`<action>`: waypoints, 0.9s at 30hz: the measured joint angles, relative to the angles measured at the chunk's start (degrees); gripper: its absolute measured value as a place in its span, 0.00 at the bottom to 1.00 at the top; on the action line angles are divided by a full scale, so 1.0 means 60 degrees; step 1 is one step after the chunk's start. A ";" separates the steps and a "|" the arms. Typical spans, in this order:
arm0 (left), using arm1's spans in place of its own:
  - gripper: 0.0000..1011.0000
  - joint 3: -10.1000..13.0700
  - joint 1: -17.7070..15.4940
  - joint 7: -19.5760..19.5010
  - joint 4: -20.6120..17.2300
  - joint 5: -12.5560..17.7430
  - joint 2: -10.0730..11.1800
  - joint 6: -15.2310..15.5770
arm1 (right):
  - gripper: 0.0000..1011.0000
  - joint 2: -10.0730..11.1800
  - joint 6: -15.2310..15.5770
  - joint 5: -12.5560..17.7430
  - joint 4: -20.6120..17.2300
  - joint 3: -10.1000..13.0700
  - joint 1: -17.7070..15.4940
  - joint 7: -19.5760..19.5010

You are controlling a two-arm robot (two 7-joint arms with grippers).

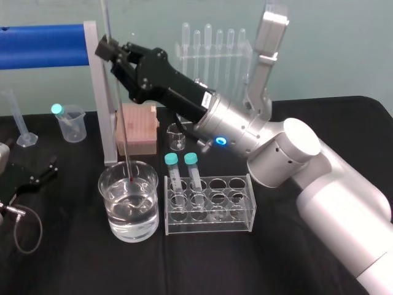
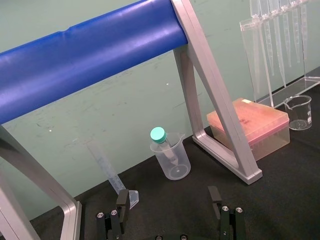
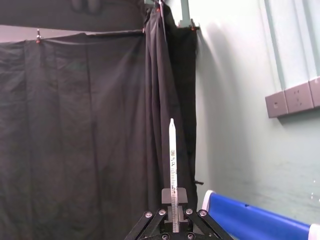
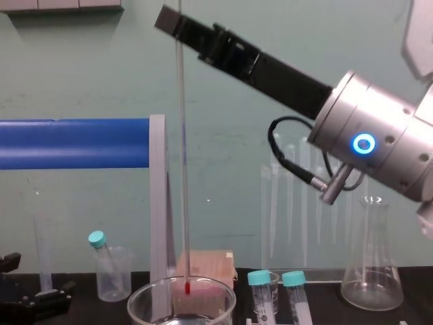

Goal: Hold the thermometer with one hand and immerse one end into the beaker, then reinsert it into the test tube rack.

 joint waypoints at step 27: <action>1.00 0.0000 0.0000 0.0000 0.0000 0.0000 0.0000 0.0000 | 0.06 -0.0551 -0.0338 -0.0529 0.2007 -0.0487 0.0417 0.0505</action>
